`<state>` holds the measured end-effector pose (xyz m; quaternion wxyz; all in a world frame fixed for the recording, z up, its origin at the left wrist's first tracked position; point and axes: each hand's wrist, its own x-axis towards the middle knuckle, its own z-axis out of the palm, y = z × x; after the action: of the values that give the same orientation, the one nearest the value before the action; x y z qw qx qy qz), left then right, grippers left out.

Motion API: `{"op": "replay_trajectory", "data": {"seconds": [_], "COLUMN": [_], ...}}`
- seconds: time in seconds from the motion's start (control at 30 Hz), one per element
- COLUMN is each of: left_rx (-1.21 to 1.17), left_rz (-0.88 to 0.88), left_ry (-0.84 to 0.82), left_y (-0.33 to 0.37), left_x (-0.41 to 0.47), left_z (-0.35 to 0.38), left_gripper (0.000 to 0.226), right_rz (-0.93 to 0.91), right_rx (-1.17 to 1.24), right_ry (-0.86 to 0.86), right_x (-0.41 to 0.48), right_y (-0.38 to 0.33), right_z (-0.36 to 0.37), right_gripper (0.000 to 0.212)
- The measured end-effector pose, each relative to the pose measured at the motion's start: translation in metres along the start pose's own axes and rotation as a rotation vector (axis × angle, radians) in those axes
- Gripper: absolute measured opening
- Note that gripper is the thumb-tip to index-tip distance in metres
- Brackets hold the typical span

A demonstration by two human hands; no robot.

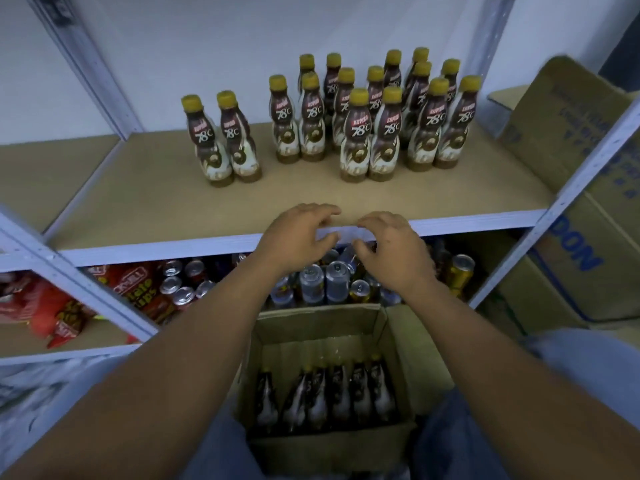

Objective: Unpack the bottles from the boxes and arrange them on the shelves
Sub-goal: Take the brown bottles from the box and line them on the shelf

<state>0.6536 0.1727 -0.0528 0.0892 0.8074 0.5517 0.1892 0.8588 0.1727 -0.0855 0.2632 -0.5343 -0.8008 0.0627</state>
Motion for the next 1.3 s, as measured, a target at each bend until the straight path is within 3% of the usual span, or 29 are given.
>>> {"op": "replay_trajectory", "data": {"seconds": [0.07, 0.17, 0.43, 0.6, 0.83, 0.97, 1.3], "left_rx": [0.042, 0.078, -0.225, -0.415, -0.558, -0.634, -0.777], "left_rz": [0.05, 0.016, -0.383, -0.66, -0.89, -0.935, -1.029], "left_ry": [0.105, 0.199, -0.056, -0.208, -0.264, -0.353, -0.359], "left_y": [-0.001, -0.007, -0.038, -0.059, -0.09, -0.102, -0.131], "left_x": [-0.025, -0.06, -0.122, -0.15, -0.176, -0.181, -0.175], "left_z": [0.014, 0.036, 0.097, 0.152, 0.22, 0.254, 0.315], "left_gripper": [0.042, 0.038, 0.035, 0.048, 0.05, 0.033, 0.049], "right_rz": [0.011, 0.054, 0.265, 0.548, 0.822, 0.886, 1.05], "right_rx": [0.023, 0.025, 0.138, 0.358, 0.562, 0.621, 0.677], "right_ry": [0.094, 0.007, -0.358, -0.636, -0.675, -0.716, -0.804], "right_x": [-0.022, -0.05, -0.087, -0.108, -0.14, -0.143, -0.15], "right_y": [-0.003, -0.002, 0.006, 0.018, 0.039, 0.051, 0.073], "right_z": [0.017, 0.044, 0.1, 0.153, 0.216, 0.246, 0.316], "right_gripper": [0.027, 0.026, 0.031, 0.039, 0.037, 0.045, 0.07]}}
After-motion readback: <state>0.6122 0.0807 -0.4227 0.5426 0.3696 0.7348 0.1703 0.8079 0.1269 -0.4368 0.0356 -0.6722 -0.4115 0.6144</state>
